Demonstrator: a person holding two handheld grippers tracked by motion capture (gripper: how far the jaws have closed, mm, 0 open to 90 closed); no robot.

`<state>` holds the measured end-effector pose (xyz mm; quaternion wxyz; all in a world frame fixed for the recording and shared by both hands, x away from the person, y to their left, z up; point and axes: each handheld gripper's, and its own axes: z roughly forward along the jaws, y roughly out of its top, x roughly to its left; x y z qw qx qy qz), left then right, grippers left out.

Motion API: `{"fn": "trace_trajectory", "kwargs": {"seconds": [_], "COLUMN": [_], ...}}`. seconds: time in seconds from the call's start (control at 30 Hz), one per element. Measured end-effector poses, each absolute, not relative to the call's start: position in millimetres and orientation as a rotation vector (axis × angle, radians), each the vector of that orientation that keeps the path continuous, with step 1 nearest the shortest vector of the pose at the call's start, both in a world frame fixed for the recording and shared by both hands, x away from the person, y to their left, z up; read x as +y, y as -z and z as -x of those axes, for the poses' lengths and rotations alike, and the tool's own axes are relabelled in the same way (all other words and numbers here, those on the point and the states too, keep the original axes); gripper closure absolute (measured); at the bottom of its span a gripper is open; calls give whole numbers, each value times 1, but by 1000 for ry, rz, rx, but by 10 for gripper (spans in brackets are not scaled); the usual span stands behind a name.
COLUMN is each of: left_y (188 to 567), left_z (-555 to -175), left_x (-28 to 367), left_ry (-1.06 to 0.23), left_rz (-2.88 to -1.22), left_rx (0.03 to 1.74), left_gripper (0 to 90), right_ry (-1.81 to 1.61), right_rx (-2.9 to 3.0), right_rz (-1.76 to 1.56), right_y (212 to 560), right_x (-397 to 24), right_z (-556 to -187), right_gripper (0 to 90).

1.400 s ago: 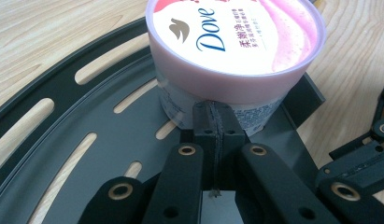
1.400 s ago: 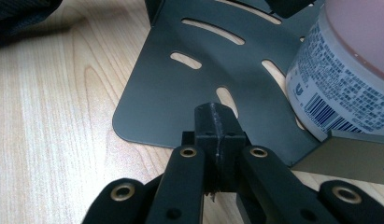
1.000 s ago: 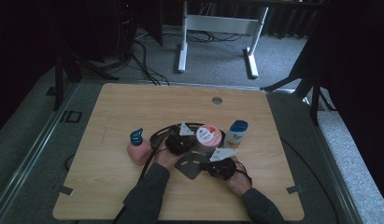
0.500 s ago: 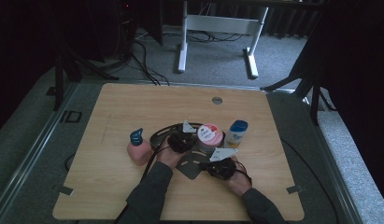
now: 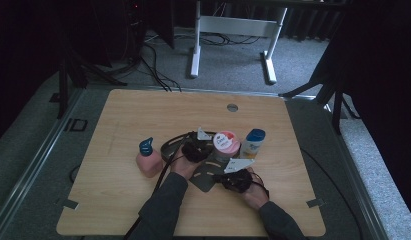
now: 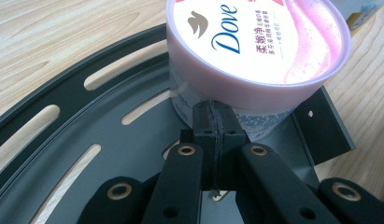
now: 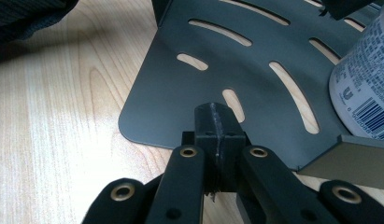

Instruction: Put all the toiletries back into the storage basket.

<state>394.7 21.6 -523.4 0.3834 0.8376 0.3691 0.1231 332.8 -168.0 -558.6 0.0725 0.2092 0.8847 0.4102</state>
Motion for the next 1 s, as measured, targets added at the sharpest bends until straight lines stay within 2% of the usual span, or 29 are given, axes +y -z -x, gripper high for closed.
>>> {"fn": "trace_trajectory", "kwargs": {"seconds": [0.83, 1.0], "left_y": [521, 522], "left_z": [-397, -397], "left_x": [24, 24], "left_ry": [-265, -284], "left_rz": [-2142, -2138], "left_rx": [960, 973], "left_gripper": [892, 832], "right_ry": [-1245, -1248], "right_rx": [2671, 2673], "right_rz": [-626, -625], "right_y": [559, 559], "right_x": [-168, -169], "right_z": [-333, -333], "right_gripper": [900, 900]}}
